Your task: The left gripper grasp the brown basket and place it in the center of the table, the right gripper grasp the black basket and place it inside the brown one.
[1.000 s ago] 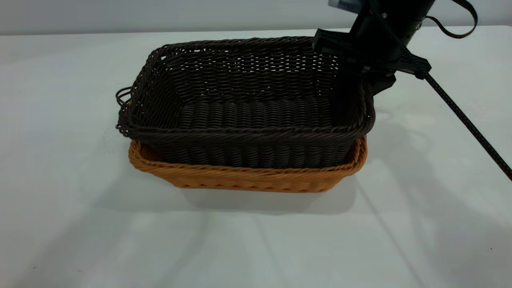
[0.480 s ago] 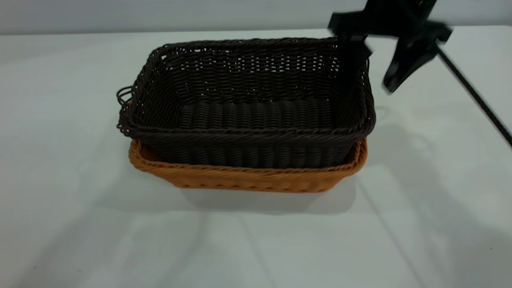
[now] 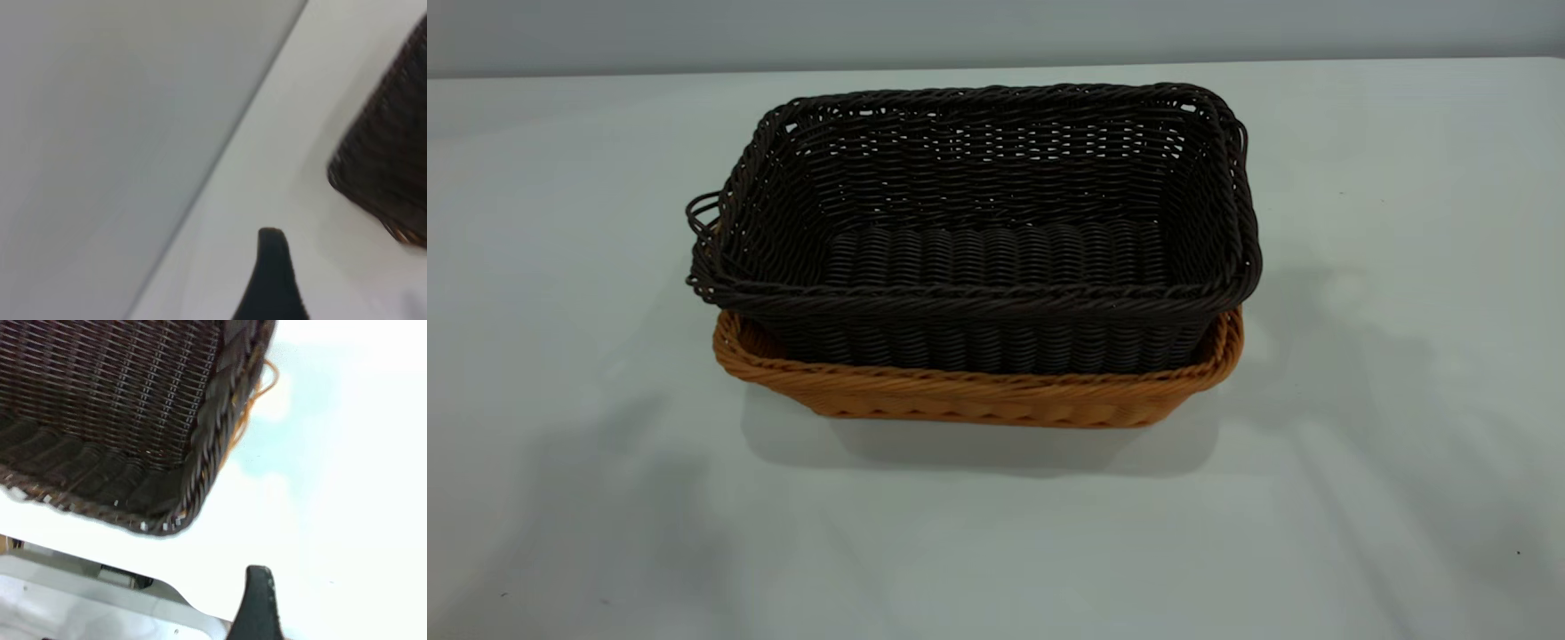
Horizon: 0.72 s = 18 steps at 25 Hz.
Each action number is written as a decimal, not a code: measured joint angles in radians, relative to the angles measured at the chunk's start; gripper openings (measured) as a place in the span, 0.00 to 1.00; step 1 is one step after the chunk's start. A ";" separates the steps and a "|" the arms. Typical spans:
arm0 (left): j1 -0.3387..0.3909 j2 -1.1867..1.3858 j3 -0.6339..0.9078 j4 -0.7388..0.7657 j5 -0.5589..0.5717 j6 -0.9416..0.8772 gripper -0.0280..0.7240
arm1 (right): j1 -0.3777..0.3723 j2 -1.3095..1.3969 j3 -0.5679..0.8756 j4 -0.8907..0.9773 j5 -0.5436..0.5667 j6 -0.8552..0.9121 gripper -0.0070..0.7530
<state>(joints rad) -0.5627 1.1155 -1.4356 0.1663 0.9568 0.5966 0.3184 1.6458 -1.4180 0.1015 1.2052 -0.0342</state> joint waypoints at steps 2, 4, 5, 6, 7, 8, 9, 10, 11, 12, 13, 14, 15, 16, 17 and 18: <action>0.000 -0.061 0.000 0.002 0.068 -0.025 0.73 | 0.000 -0.099 0.000 -0.005 0.017 0.002 0.71; 0.000 -0.122 0.000 0.008 0.122 -0.062 0.73 | 0.000 -0.187 0.003 -0.005 0.025 0.004 0.69; 0.000 -0.151 0.000 0.011 0.152 -0.089 0.73 | 0.000 -0.236 0.011 -0.005 0.027 0.004 0.68; 0.000 -0.174 0.000 0.015 0.186 -0.115 0.73 | 0.000 -0.287 0.022 -0.005 0.029 0.006 0.68; 0.000 -0.198 0.000 0.019 0.206 -0.152 0.73 | 0.000 -0.329 0.034 -0.004 0.032 0.007 0.67; 0.000 -0.220 -0.001 0.024 0.209 -0.194 0.73 | 0.000 -0.380 0.051 -0.004 0.036 0.010 0.66; 0.000 -0.238 -0.001 0.030 0.210 -0.237 0.73 | 0.000 -0.432 0.072 -0.003 0.037 0.014 0.66; 0.000 -0.255 -0.001 0.032 0.210 -0.275 0.73 | 0.000 -0.485 0.099 -0.003 0.039 0.016 0.66; 0.000 -0.269 -0.001 0.034 0.210 -0.320 0.73 | 0.000 -0.528 0.126 -0.002 0.041 0.018 0.65; 0.000 -0.283 0.002 0.035 0.210 -0.365 0.73 | 0.000 -0.578 0.163 -0.001 0.043 0.018 0.65; 0.000 -0.295 0.011 0.035 0.210 -0.400 0.73 | 0.000 -0.626 0.205 -0.001 0.044 0.018 0.65; 0.000 -0.310 0.028 0.035 0.210 -0.433 0.73 | 0.000 -0.664 0.243 -0.001 0.046 0.019 0.65; 0.000 -0.326 0.046 0.035 0.210 -0.460 0.73 | 0.000 -0.708 0.291 -0.001 0.047 0.022 0.65; 0.000 -0.339 0.075 0.035 0.210 -0.482 0.73 | 0.000 -0.750 0.344 -0.001 0.048 0.023 0.65; 0.000 -0.355 0.109 0.035 0.210 -0.496 0.73 | 0.000 -0.792 0.399 -0.002 0.048 0.022 0.65; 0.000 -0.370 0.141 0.035 0.210 -0.511 0.73 | 0.000 -0.828 0.447 -0.005 0.048 0.019 0.65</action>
<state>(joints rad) -0.5627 0.7450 -1.2942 0.2009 1.1670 0.0853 0.3184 0.8183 -0.9706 0.0969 1.2534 -0.0152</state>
